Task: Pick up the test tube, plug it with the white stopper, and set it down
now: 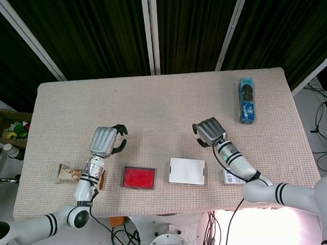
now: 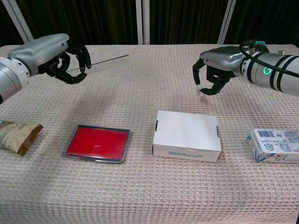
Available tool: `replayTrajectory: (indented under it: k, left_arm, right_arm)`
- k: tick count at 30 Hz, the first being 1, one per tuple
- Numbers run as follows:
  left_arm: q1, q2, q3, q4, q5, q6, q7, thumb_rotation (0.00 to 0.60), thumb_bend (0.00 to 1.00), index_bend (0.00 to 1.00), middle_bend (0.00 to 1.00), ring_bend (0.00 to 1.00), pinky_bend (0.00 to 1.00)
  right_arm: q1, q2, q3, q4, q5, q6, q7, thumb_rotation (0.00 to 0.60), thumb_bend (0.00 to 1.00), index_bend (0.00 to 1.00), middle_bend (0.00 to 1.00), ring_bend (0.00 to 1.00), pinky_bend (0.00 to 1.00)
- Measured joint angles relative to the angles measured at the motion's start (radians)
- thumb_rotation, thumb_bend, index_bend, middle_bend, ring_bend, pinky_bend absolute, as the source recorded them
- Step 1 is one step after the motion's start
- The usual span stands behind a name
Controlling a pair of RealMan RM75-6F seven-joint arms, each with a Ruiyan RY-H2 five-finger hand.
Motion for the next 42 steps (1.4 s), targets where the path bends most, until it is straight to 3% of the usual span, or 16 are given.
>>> replayTrajectory:
  k: [9, 15, 25, 42]
  left_arm:
    - [-0.011, -0.007, -0.041, -0.021, -0.003, -0.030, -0.151, 0.600, 0.64, 0.69, 0.68, 0.76, 1.00]
    - [-0.031, -0.050, -0.067, -0.010, 0.033, -0.017, -0.253, 0.600, 0.64, 0.69, 0.68, 0.76, 1.00]
    - [-0.058, -0.153, -0.071, 0.088, 0.079, 0.005, -0.374, 0.600, 0.64, 0.69, 0.68, 0.76, 1.00]
    - [-0.065, -0.163, -0.077, 0.081, 0.075, -0.006, -0.411, 0.600, 0.64, 0.69, 0.68, 0.76, 1.00]
  right_arm:
    - [-0.082, 0.155, 0.080, -0.214, -0.181, 0.148, 0.284, 0.600, 0.50, 0.71, 0.98, 1.00, 1.00]
    - [-0.099, 0.215, 0.149, -0.297, -0.235, 0.182, 0.417, 0.600, 0.51, 0.71, 0.98, 1.00, 1.00]
    - [-0.080, 0.216, 0.180, -0.326, -0.245, 0.176, 0.454, 0.600, 0.53, 0.71, 0.98, 1.00, 1.00]
    - [-0.055, 0.171, 0.175, -0.298, -0.244, 0.166, 0.438, 0.600, 0.55, 0.72, 0.98, 1.00, 1.00]
